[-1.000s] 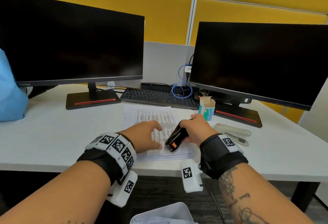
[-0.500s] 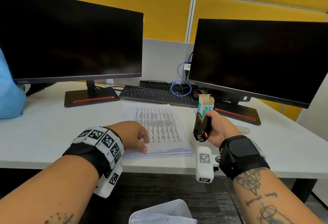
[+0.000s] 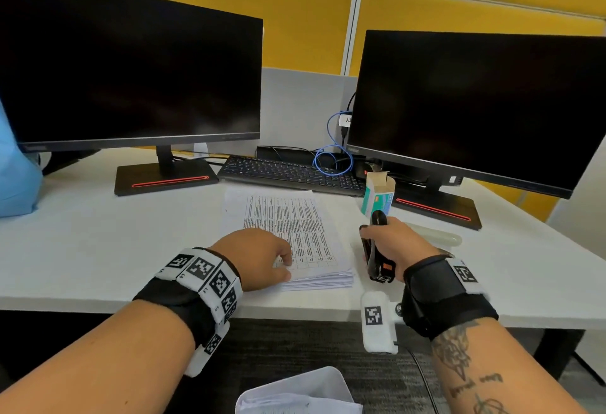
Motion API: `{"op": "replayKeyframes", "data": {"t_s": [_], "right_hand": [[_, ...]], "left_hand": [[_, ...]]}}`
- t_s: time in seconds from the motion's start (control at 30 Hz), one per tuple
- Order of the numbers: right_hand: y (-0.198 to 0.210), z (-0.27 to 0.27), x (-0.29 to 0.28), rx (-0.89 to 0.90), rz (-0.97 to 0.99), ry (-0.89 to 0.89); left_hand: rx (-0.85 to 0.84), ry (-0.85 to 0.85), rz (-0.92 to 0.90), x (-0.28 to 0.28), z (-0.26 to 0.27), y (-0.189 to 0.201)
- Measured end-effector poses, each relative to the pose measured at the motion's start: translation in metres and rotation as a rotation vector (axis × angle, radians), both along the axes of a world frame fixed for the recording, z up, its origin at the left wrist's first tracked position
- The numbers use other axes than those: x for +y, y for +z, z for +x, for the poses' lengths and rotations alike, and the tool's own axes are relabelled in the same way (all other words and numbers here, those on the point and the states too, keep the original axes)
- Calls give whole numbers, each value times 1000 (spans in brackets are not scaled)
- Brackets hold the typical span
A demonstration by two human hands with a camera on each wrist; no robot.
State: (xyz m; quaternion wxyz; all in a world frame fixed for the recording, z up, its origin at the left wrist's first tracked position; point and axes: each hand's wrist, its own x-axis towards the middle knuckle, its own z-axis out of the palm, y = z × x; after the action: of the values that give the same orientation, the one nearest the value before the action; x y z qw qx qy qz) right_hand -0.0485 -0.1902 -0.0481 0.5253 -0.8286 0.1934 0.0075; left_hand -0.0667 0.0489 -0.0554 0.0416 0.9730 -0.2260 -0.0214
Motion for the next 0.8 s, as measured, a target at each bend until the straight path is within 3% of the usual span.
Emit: {"op": "replayKeyframes", "data": {"t_s": [0.1, 0.2, 0.47, 0.8], "right_hand": [[0, -1, 3, 92, -371, 99], [3, -1, 8, 156, -574, 175], [11, 6, 4, 133, -857, 196], [12, 3, -10, 145, -994, 264]], "left_hand": [[-2, -18, 14, -4, -1, 0], [-1, -24, -7, -7, 0, 1], [-31, -12, -82, -8, -2, 1], [-81, -1, -59, -11, -4, -3]]}}
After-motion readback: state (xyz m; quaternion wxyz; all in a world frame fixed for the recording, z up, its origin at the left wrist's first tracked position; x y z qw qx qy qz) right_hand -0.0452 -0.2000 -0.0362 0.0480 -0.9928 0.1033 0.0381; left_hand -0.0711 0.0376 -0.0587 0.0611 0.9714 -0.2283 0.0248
